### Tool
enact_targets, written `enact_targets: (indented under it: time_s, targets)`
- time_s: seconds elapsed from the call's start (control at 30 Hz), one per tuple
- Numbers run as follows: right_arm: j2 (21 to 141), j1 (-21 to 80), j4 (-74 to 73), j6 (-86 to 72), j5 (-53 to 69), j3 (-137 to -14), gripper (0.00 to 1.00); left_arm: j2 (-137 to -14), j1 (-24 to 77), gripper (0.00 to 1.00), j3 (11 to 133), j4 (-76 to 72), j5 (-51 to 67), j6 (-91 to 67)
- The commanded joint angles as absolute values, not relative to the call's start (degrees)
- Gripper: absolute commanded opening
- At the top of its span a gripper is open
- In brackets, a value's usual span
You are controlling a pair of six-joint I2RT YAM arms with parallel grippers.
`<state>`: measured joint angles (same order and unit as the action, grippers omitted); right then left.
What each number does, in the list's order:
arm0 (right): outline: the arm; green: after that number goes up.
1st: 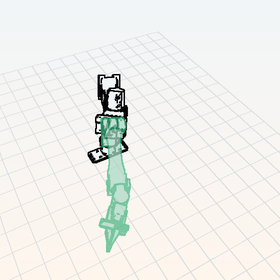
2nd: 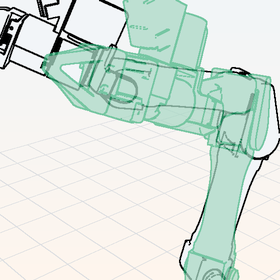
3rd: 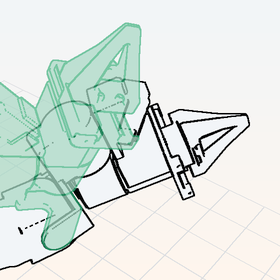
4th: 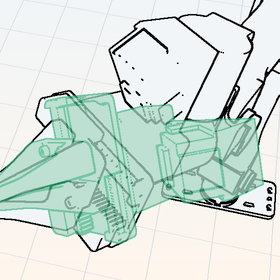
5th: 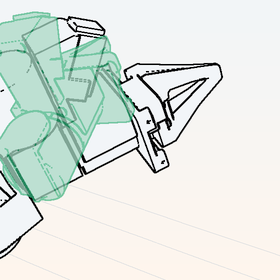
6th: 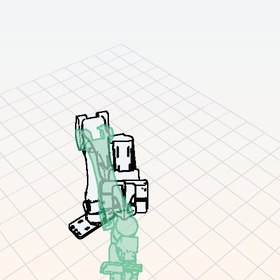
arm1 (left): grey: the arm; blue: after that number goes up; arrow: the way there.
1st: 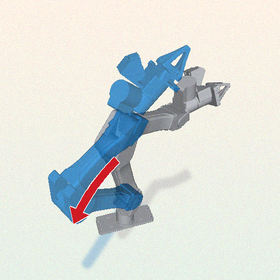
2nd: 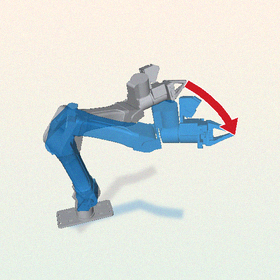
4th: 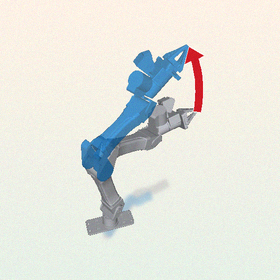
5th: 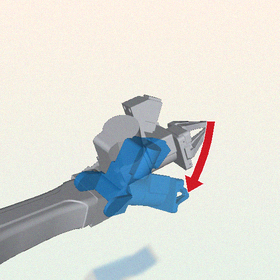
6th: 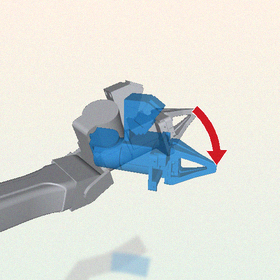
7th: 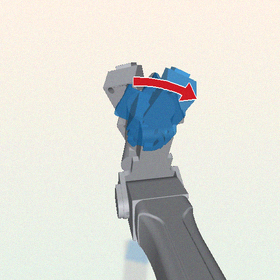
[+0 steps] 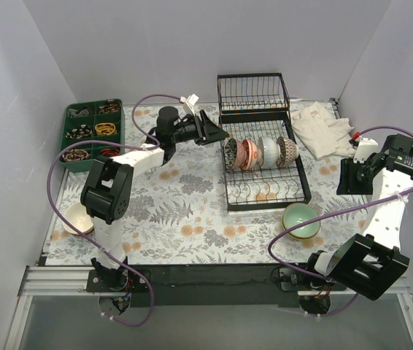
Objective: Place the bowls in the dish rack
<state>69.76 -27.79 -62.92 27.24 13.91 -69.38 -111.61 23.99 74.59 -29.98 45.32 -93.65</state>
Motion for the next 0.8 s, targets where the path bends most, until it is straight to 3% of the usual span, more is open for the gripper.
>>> enact_targets:
  time_s: [0.0, 0.23, 0.77]
  targets:
    - [68.7, -28.0, -62.1, 27.5, 15.9, -70.9, 0.53, -110.1, 25.7, 0.45, 78.5, -16.6, 45.2, -76.0]
    - [68.3, -28.0, -62.1, 27.6, 16.3, -70.8, 0.54, -115.8, 27.0, 0.43, 90.1, -4.6, 36.6, -67.2]
    - [67.6, -28.0, -61.6, 27.4, 16.1, -69.4, 0.53, -122.3, 31.1, 0.41, 95.9, -0.4, 33.7, -66.1]
